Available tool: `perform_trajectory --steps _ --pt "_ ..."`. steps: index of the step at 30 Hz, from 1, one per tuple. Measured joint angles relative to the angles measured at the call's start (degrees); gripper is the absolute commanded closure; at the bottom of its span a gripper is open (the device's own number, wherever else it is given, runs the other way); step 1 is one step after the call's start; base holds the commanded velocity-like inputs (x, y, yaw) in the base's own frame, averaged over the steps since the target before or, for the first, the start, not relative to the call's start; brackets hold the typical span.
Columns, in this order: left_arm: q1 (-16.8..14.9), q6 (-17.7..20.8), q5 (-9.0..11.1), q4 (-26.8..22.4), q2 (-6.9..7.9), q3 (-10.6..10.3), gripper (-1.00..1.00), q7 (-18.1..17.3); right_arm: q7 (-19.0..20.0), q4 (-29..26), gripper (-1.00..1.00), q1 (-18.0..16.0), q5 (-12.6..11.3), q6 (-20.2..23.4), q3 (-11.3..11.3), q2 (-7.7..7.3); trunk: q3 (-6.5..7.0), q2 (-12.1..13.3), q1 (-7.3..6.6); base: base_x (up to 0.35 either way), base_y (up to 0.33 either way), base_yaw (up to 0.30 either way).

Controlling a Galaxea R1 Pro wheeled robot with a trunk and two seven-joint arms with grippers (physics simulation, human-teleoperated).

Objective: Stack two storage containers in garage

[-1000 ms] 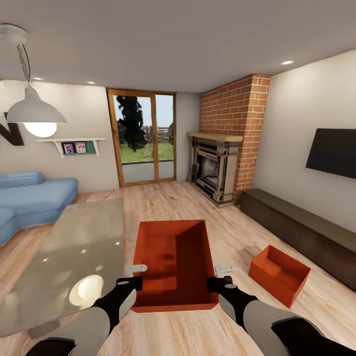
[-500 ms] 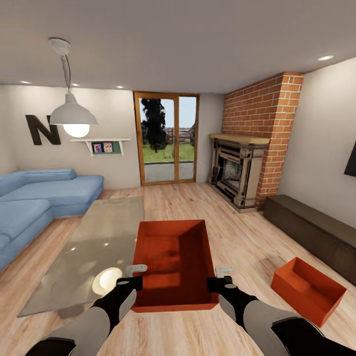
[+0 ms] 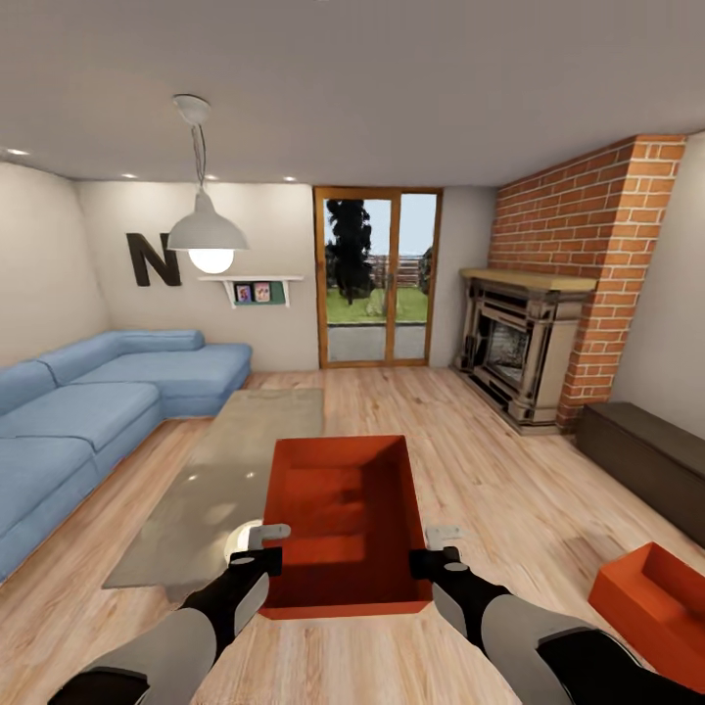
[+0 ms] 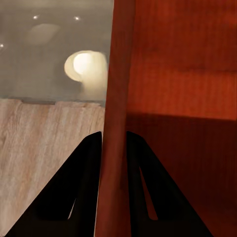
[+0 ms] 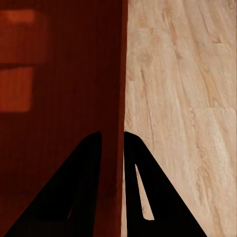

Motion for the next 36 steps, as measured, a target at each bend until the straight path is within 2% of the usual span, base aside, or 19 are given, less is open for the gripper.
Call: perform_trajectory --steps 21,22,23,26,27,30,36 --pt "0.0 -0.1 0.5 0.0 0.14 -0.4 1.00 -0.1 -0.1 0.0 1.00 0.0 -0.1 0.0 0.1 0.09 0.66 0.0 0.00 0.000 0.000 0.298" --pt "0.0 0.0 -1.6 -0.1 -0.01 1.5 1.00 -0.3 -0.1 0.0 1.00 0.0 -0.2 0.0 0.1 0.12 0.69 0.0 0.00 0.000 0.000 0.298" --pt "0.0 0.0 -2.3 -0.1 -0.10 2.2 1.00 -0.4 -0.1 0.0 1.00 0.0 -0.2 0.0 0.1 0.10 0.72 0.0 0.00 0.000 0.000 0.298" --pt "0.0 -0.1 -2.3 0.0 -0.10 2.2 1.00 -0.4 -0.1 0.0 1.00 0.0 -0.2 0.0 0.1 0.10 0.82 0.0 0.00 0.000 0.000 0.298" --pt "0.0 -0.1 -2.2 0.0 -0.12 2.2 1.00 -0.3 0.0 0.0 1.00 0.0 -0.2 0.0 0.1 0.09 0.85 0.0 0.00 0.000 0.000 0.298" --pt "0.0 -0.1 0.1 -0.1 0.13 0.0 1.00 -0.2 -0.1 -0.1 1.00 0.0 -0.2 0.0 0.2 0.10 0.94 0.0 0.00 0.000 0.000 0.298" --pt "0.0 -0.2 0.6 -0.1 0.22 -0.6 1.00 -0.1 -0.1 -0.1 1.00 0.0 -0.2 -0.1 0.3 0.15 1.13 0.0 0.00 0.000 0.000 0.298"
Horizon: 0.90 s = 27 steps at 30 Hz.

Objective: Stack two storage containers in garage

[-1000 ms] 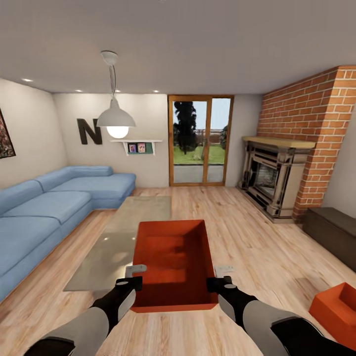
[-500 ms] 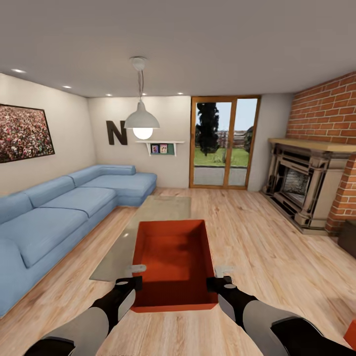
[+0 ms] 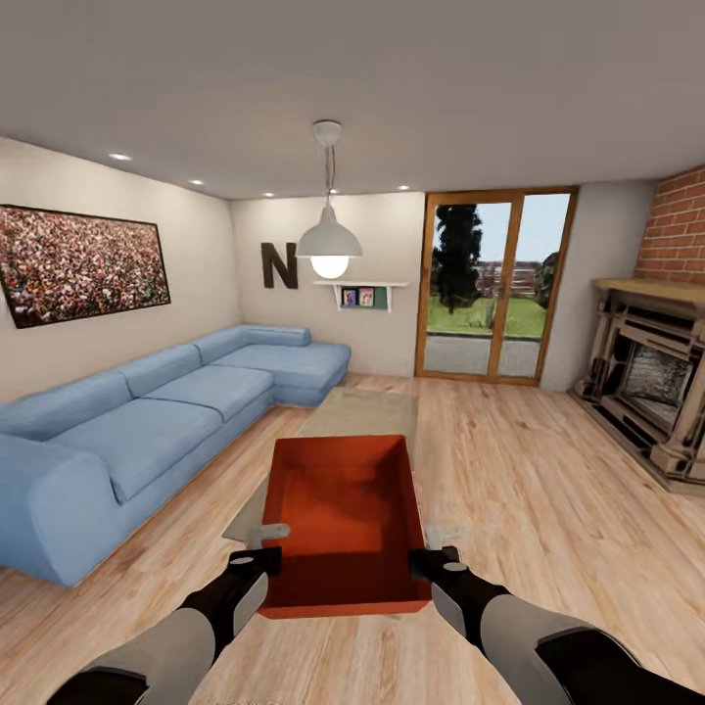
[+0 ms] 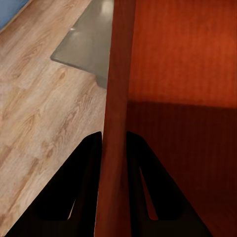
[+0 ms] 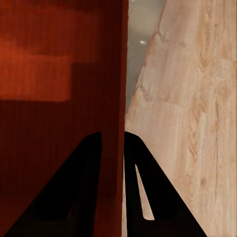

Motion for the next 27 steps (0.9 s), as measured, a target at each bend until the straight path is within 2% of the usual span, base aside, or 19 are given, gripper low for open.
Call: perform_trajectory --steps 27 --pt "0.0 0.0 0.0 0.1 -0.01 0.0 1.00 0.0 0.0 0.1 1.00 0.0 0.0 0.0 0.0 0.01 0.84 0.0 0.00 0.000 0.000 0.298"
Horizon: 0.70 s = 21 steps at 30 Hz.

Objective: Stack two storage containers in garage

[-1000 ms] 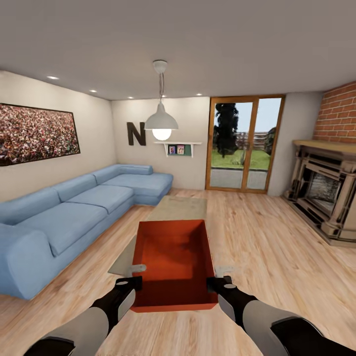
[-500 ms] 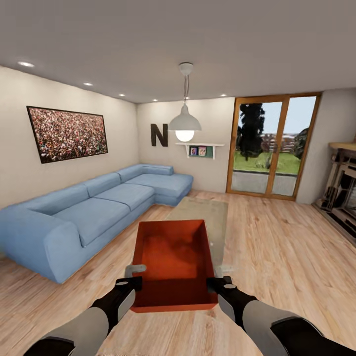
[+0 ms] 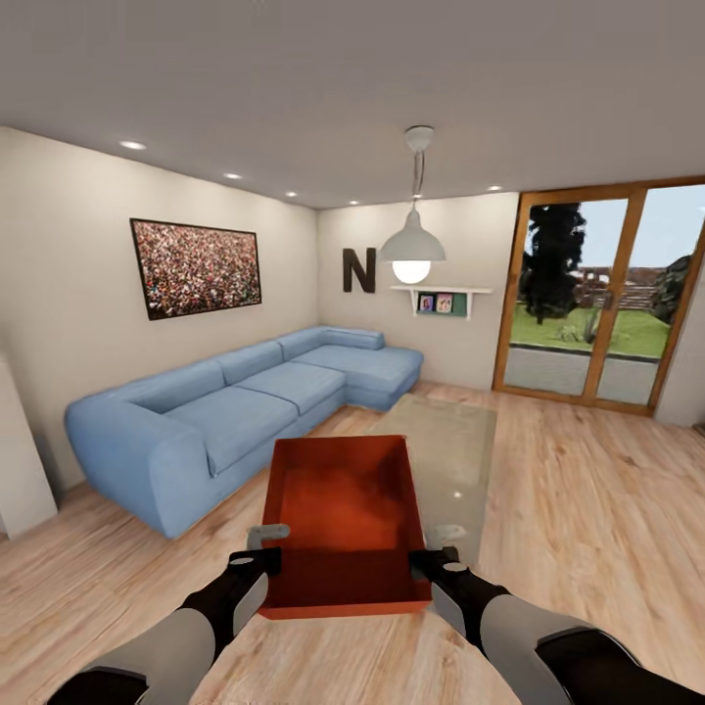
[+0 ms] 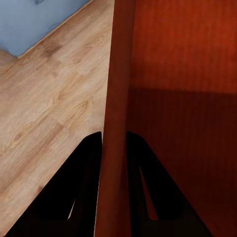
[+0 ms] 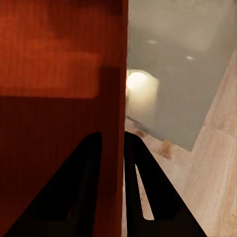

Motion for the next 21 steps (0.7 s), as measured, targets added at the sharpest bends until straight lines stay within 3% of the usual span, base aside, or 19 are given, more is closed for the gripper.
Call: perform_trajectory --steps 21 --pt "0.0 0.0 -0.1 0.0 -0.01 0.1 1.00 0.0 0.0 0.0 1.00 0.0 0.0 0.0 0.0 0.00 0.65 0.0 0.00 0.000 0.000 0.298"
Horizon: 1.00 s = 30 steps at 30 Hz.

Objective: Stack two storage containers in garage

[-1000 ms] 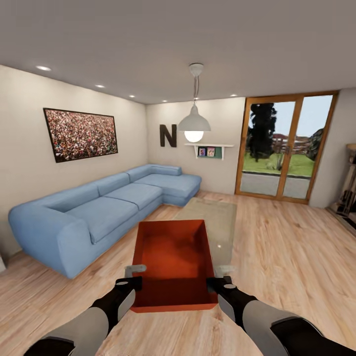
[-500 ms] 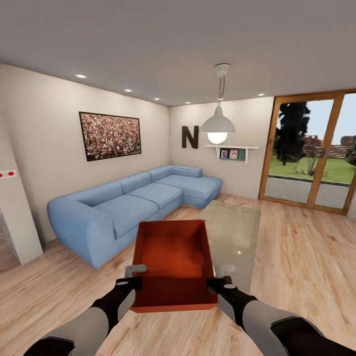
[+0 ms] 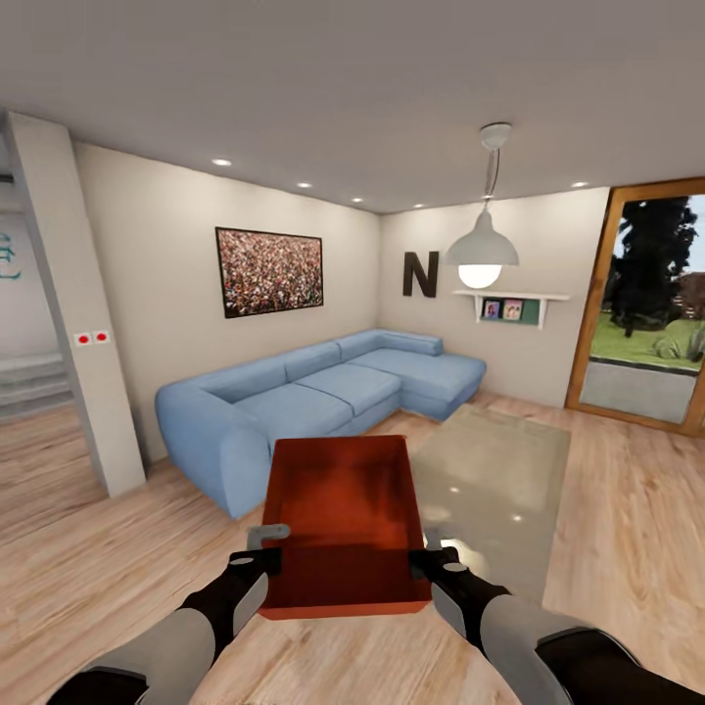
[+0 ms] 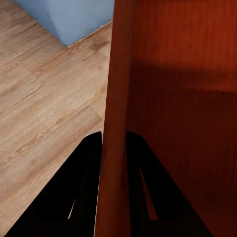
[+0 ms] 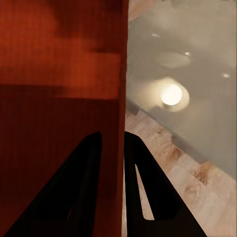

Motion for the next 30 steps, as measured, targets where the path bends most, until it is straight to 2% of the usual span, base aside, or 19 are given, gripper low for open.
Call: perform_trajectory --steps 30 --pt "0.0 0.5 0.1 -0.3 0.06 -0.3 1.00 0.1 0.0 -0.1 1.00 0.0 0.1 0.1 -0.3 0.00 0.02 0.0 0.00 0.000 0.000 0.300"
